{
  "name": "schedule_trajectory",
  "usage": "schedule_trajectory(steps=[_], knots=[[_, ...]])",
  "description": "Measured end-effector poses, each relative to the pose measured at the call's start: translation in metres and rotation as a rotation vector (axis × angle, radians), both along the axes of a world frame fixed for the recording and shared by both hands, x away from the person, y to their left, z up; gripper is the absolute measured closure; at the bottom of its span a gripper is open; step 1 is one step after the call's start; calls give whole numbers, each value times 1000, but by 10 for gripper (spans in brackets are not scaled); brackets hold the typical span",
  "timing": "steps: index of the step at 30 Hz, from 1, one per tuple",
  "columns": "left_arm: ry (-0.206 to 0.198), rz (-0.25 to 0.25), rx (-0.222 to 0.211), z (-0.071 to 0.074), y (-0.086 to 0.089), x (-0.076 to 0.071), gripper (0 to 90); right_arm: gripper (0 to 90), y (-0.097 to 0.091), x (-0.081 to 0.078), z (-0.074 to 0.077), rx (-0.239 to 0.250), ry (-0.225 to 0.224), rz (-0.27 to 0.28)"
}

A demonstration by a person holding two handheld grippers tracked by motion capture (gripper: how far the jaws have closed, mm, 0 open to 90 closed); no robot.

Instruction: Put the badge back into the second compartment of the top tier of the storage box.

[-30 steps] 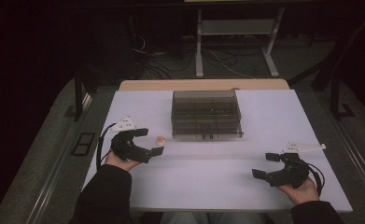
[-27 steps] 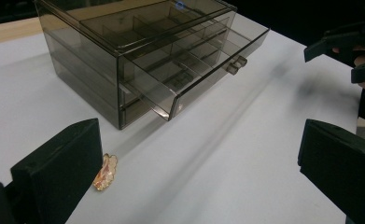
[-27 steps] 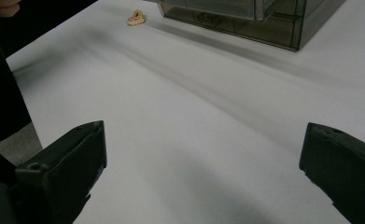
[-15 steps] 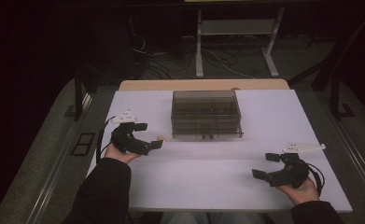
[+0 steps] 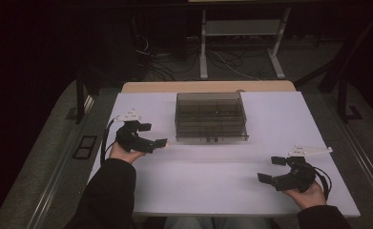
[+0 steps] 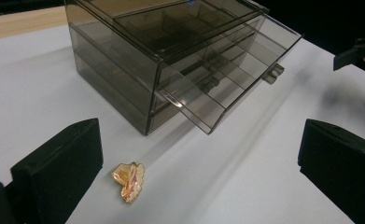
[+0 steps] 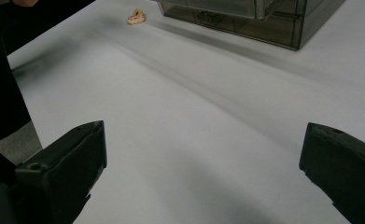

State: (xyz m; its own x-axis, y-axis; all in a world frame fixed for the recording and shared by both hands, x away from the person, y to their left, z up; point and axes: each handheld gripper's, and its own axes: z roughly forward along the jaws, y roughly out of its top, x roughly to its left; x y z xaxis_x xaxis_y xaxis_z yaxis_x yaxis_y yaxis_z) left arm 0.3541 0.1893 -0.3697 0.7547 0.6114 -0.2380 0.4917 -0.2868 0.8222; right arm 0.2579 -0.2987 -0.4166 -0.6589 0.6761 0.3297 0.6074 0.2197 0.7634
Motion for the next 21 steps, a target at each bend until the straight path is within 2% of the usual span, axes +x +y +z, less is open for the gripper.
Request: schedule_trajectory(steps=[8, 10, 21], knots=[[9, 0, 7, -7, 1, 9, 0, 0, 0, 0, 0, -4, 2, 0], [21, 11, 1, -8, 1, 10, 0, 0, 0, 0, 0, -4, 3, -1], [49, -4, 27, -19, -1, 21, 0, 0, 0, 1, 0, -7, 4, 6]])
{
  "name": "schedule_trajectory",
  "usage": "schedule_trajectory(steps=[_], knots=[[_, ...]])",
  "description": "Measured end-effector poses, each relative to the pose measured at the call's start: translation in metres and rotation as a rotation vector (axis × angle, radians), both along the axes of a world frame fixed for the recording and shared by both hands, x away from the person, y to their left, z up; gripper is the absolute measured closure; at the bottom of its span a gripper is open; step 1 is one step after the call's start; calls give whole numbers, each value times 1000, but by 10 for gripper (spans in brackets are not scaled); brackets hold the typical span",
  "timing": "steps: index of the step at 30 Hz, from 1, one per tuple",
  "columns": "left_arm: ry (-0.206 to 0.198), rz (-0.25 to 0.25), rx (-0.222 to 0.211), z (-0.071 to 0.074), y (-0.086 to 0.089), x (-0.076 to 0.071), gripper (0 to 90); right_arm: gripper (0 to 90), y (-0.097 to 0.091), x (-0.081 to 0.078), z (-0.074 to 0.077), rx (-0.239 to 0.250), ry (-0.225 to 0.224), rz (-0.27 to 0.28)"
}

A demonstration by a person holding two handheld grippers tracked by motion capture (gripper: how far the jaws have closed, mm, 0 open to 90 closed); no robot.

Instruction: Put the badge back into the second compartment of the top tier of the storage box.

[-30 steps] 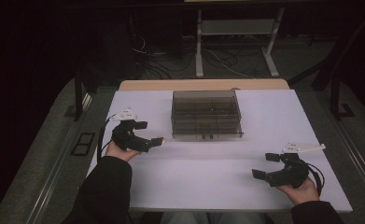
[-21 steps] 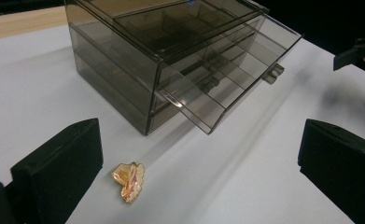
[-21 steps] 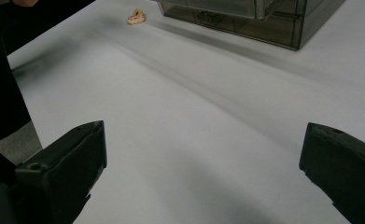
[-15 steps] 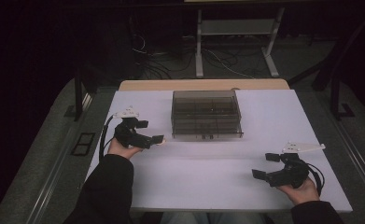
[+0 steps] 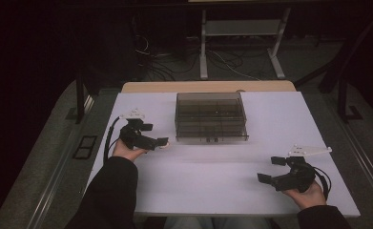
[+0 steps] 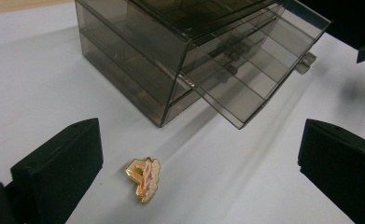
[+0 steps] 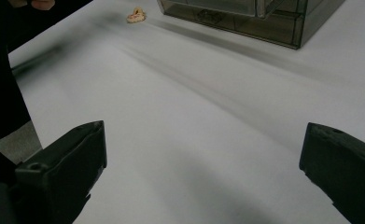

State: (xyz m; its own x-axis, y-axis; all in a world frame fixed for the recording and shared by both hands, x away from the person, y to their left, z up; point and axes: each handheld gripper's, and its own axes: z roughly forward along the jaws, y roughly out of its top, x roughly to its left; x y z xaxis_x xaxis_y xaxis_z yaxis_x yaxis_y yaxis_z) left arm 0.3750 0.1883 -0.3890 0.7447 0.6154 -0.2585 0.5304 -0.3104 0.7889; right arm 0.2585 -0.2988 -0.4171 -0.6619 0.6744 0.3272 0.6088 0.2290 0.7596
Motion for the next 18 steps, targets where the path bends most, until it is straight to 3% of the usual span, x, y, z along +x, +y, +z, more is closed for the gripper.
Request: schedule_trajectory(steps=[18], knots=[[34, -21, 25, -18, -4, 14, 0, 0, 0, 0, -1, 3, 1, 0]])
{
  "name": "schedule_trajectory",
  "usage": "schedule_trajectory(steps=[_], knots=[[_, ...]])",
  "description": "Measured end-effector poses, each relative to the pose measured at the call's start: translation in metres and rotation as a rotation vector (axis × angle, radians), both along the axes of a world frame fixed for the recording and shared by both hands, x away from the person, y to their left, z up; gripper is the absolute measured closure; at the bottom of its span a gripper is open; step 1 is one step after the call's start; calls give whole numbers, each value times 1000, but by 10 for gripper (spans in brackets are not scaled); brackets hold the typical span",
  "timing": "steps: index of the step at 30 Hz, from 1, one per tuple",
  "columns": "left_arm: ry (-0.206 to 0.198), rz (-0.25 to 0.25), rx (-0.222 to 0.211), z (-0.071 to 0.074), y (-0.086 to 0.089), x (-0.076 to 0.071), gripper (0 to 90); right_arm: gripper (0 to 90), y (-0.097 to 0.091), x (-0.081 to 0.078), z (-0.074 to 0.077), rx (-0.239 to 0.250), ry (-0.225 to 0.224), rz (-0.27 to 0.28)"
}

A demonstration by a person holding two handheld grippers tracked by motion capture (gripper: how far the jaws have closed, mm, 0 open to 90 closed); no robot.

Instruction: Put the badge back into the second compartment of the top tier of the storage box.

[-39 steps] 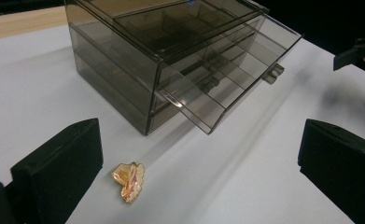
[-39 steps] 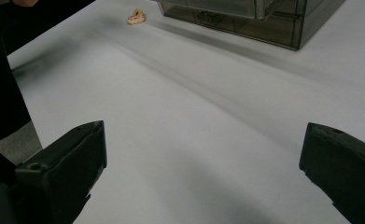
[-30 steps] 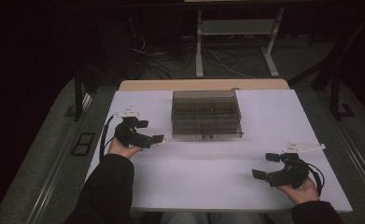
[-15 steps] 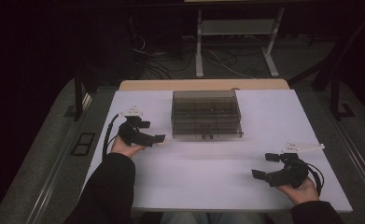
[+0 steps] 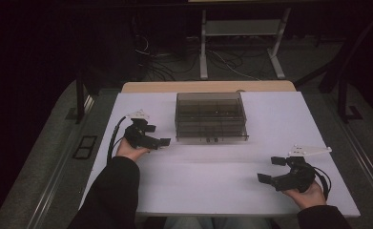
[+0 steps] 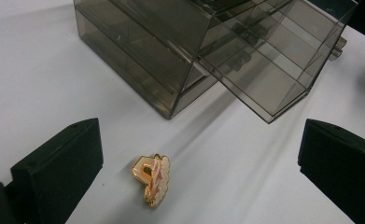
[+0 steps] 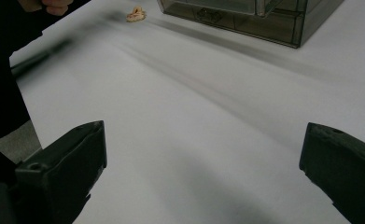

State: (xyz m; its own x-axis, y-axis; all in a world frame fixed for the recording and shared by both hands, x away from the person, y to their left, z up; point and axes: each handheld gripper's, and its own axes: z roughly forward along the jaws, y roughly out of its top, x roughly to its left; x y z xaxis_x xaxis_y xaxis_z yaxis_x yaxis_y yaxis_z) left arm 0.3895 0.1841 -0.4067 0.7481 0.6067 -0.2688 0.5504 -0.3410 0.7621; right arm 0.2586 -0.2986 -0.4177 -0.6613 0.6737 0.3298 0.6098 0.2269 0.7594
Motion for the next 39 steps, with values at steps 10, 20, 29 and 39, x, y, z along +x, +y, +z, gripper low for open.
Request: schedule_trajectory(steps=[10, 20, 29, 39], knots=[[33, -19, 34, -10, -5, 5, 0, 0, 0, 0, 0, -3, -5, 2], [65, -36, 38, -23, -6, 13, 0, 0, 1, 1, -1, -4, -2, 2], [65, -36, 42, -30, -3, 18, 107, 0, 0, 1, -1, -5, -3, 4], [106, -12, 13, -38, 5, 24, 357, 0, 0, 1, -1, -12, -4, 7]])
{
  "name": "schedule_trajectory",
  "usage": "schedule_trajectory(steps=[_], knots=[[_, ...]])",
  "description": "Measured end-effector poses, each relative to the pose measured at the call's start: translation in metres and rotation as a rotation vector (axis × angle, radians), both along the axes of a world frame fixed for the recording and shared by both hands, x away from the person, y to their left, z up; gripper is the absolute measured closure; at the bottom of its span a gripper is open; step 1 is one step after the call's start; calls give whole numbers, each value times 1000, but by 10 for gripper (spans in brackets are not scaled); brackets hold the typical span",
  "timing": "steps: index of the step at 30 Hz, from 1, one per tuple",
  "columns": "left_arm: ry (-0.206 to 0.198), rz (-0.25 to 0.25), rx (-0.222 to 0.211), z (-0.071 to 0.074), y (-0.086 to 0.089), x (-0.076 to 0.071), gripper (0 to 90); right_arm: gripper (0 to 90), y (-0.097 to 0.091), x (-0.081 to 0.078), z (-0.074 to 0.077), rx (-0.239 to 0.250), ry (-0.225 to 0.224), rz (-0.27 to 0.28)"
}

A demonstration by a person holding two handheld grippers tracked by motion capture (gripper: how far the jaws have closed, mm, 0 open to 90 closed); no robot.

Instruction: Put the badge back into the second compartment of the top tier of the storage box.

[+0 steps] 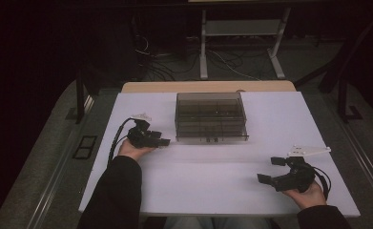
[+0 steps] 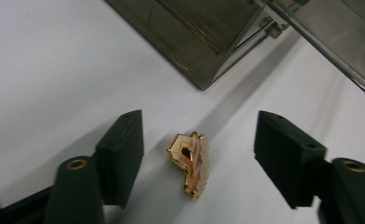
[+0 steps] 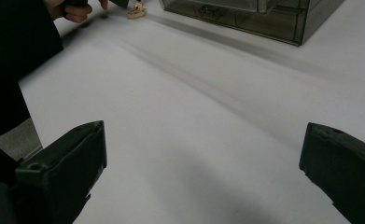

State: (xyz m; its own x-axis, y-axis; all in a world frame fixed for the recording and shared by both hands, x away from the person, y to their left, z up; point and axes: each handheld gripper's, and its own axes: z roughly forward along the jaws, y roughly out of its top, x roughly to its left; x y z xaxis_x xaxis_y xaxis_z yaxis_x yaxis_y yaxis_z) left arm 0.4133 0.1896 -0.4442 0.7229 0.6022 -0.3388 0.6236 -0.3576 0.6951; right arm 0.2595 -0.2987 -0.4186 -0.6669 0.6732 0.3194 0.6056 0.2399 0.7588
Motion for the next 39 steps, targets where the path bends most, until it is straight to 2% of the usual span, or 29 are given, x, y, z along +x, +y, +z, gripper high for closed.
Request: schedule_trajectory(steps=[4, 9, 13, 14, 16, 17, 18, 19, 20, 22, 27, 37, 38, 39], knots=[[-5, -11, -1, -2, -1, 0, 403, 0, 0, 0, 0, -1, -1, 2], [-10, -24, 22, -4, -2, 1, 465, 0, 1, 0, 0, -3, 0, 3], [-17, -30, 29, -7, -2, 2, 564, 0, 1, 0, -1, -2, 1, 4], [-14, -28, 28, -7, -1, 2, 564, 0, 1, 0, -1, -2, 1, 4], [-14, -26, 21, -8, -1, 3, 652, 0, 0, 0, 0, -5, 0, 5], [-3, -26, 19, -8, 0, 3, 652, 0, 0, 0, 0, -5, 0, 5], [11, -23, 9, -9, 0, 4, 720, 0, 0, 0, 0, -7, 0, 4], [21, -24, 1, -10, 1, 4, 730, 0, 0, 0, 0, -7, 0, 4], [33, -23, -15, -11, 2, 5, 730, 0, 0, 0, 0, -7, 0, 4], [47, -28, -47, -9, 5, 5, 795, 0, 0, 0, 0, -7, -1, 3], [33, -43, -26, -6, 2, 3, 823, 0, 1, 0, 0, -7, -2, 3], [48, -51, -10, -1, 1, 1, 836, 0, 1, 0, 0, -7, -2, 5], [44, -48, -16, 0, 1, 1, 849, 0, 1, 0, 0, -7, -3, 5], [47, -54, -47, 2, 1, 0, 875, 0, 1, 0, 0, -6, -2, 3]])
